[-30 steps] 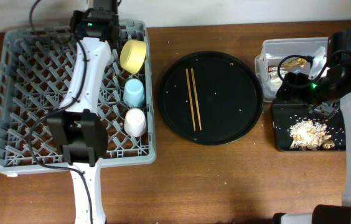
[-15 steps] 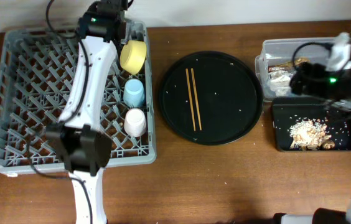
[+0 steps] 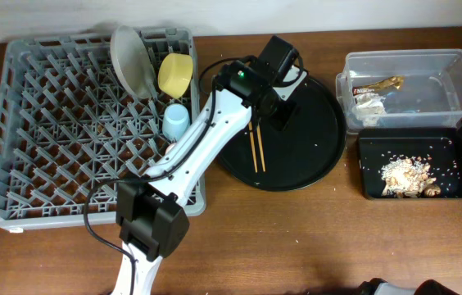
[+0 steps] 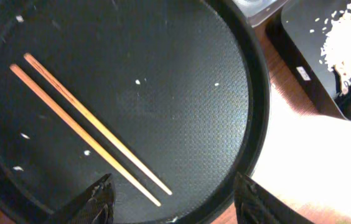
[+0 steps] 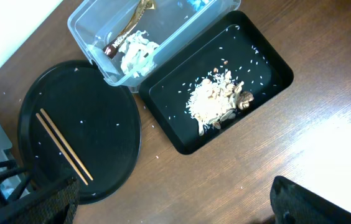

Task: Sort waste into correct bins and load items into the dishwasher rack
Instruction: 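Move the left gripper back over the chopsticks on the black tray, then grasp one wooden chopstick with the left gripper, then place the chopstick upright in the rack with the left gripper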

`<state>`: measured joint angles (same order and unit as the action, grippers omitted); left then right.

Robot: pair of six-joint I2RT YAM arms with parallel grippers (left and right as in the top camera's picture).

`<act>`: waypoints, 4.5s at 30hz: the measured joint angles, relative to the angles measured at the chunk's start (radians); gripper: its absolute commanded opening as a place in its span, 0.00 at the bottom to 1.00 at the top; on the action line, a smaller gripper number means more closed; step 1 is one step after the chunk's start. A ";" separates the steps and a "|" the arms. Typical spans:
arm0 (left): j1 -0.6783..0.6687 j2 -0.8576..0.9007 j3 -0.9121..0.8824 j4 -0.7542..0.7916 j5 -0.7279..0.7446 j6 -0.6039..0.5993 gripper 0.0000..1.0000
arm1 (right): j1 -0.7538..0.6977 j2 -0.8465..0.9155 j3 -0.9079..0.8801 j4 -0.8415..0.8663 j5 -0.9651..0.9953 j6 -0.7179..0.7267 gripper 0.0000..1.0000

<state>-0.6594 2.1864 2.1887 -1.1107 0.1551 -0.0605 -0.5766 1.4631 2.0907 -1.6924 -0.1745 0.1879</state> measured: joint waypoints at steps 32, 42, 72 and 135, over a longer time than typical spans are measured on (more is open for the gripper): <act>0.005 0.000 -0.141 0.196 -0.298 -0.367 0.46 | 0.000 0.000 0.000 0.000 -0.003 0.000 0.98; 0.005 0.000 -0.142 0.262 -0.445 -0.535 0.49 | 0.000 0.000 0.000 0.000 -0.003 0.000 0.98; 0.016 0.183 0.298 -0.160 -0.372 -0.351 0.62 | 0.000 0.000 0.000 0.000 -0.003 0.000 0.98; 0.323 -0.091 0.434 -0.572 -0.286 -0.170 0.00 | 0.000 0.000 0.000 0.001 -0.004 0.001 0.98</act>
<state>-0.3363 2.0953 2.6225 -1.6829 -0.1307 -0.2302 -0.5766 1.4631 2.0907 -1.6917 -0.1783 0.1886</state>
